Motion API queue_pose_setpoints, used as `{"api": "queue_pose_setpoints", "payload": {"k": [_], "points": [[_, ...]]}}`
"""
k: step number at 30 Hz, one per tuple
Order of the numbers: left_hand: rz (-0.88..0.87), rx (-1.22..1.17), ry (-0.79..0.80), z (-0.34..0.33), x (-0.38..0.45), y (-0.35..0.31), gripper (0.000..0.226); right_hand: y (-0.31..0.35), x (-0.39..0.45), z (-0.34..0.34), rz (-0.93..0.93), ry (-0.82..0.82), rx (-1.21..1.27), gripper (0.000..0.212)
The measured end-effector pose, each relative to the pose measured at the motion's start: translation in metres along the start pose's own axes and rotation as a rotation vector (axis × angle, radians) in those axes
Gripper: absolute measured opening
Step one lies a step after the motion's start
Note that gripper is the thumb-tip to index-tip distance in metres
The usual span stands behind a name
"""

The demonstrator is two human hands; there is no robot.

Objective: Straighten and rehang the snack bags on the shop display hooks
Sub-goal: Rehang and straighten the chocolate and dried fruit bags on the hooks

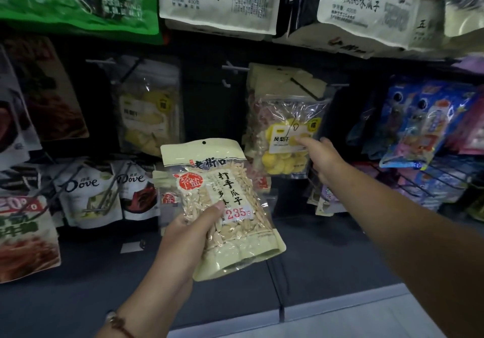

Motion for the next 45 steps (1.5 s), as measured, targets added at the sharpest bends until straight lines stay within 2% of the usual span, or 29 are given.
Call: {"api": "queue_pose_setpoints", "payload": {"k": [2, 5, 8, 9, 11, 12, 15, 16, 17, 20, 24, 28, 30, 31, 33, 36, 40, 45], "points": [[0.059, -0.004, 0.059, 0.002, 0.001, 0.002, 0.063, 0.003, -0.008, -0.007, -0.031, -0.009, 0.031, 0.068], [0.117, -0.005, 0.119, 0.003, 0.000, 0.005, 0.040, -0.005, -0.036, -0.014, -0.030, -0.096, 0.156, 0.044], [0.130, 0.040, 0.139, 0.004, -0.001, 0.012, 0.050, -0.029, -0.075, -0.018, 0.029, -0.029, 0.158, 0.031], [0.137, 0.049, 0.144, 0.005, -0.001, 0.015, 0.056, -0.039, -0.090, -0.020, 0.006, 0.013, 0.144, 0.032], [0.158, 0.072, 0.176, 0.004, -0.004, 0.021, 0.057, -0.067, -0.109, -0.022, -0.084, 0.091, 0.112, 0.061], [0.162, 0.085, 0.195, 0.003, -0.006, 0.025, 0.053, -0.081, -0.115, -0.022, -0.144, 0.124, 0.105, 0.074], [0.113, 0.155, 0.225, 0.000, -0.017, 0.035, 0.031, -0.102, -0.129, -0.017, -0.229, 0.179, 0.063, 0.088], [0.099, 0.189, 0.236, 0.000, -0.019, 0.038, 0.027, -0.107, -0.128, -0.013, -0.260, 0.213, 0.045, 0.089], [0.106, 0.218, 0.254, 0.001, -0.021, 0.040, 0.025, -0.109, -0.126, -0.008, -0.293, 0.265, 0.038, 0.080], [0.176, 0.286, 0.352, 0.005, -0.026, 0.040, 0.027, -0.113, -0.121, 0.008, -0.333, 0.454, 0.053, 0.042], [0.204, 0.304, 0.308, 0.015, -0.018, 0.045, 0.062, -0.125, -0.123, 0.025, -0.273, 0.645, -0.028, 0.030], [0.244, 0.417, 0.275, 0.023, -0.007, 0.059, 0.076, -0.147, -0.128, 0.027, -0.347, 0.680, -0.131, 0.032], [0.254, 0.458, 0.233, 0.026, -0.002, 0.070, 0.070, -0.153, -0.129, 0.027, -0.370, 0.687, -0.198, 0.038], [0.254, 0.471, 0.215, 0.026, -0.002, 0.075, 0.062, -0.156, -0.128, 0.028, -0.362, 0.702, -0.259, 0.048], [0.247, 0.492, 0.175, 0.024, -0.001, 0.083, 0.052, -0.155, -0.126, 0.029, -0.286, 0.743, -0.422, 0.059], [0.203, 0.523, 0.120, 0.023, 0.001, 0.089, 0.041, -0.148, -0.111, 0.029, -0.138, 0.658, -0.598, 0.043], [0.193, 0.528, 0.056, 0.033, 0.011, 0.091, 0.043, -0.138, -0.084, 0.019, -0.034, 0.398, -0.532, 0.063], [0.196, 0.535, 0.030, 0.042, 0.019, 0.086, 0.034, -0.128, -0.070, -0.014, 0.052, 0.298, -0.421, 0.076]]}}
Point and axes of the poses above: each hand's wrist, its own x-axis towards the middle knuckle, its own z-axis out of the back of the hand, y = z × x, the point moved 2 cm from there along x, towards the middle knuckle, and after that the axes turned 12 degrees about -y, right-handed, at the moved point
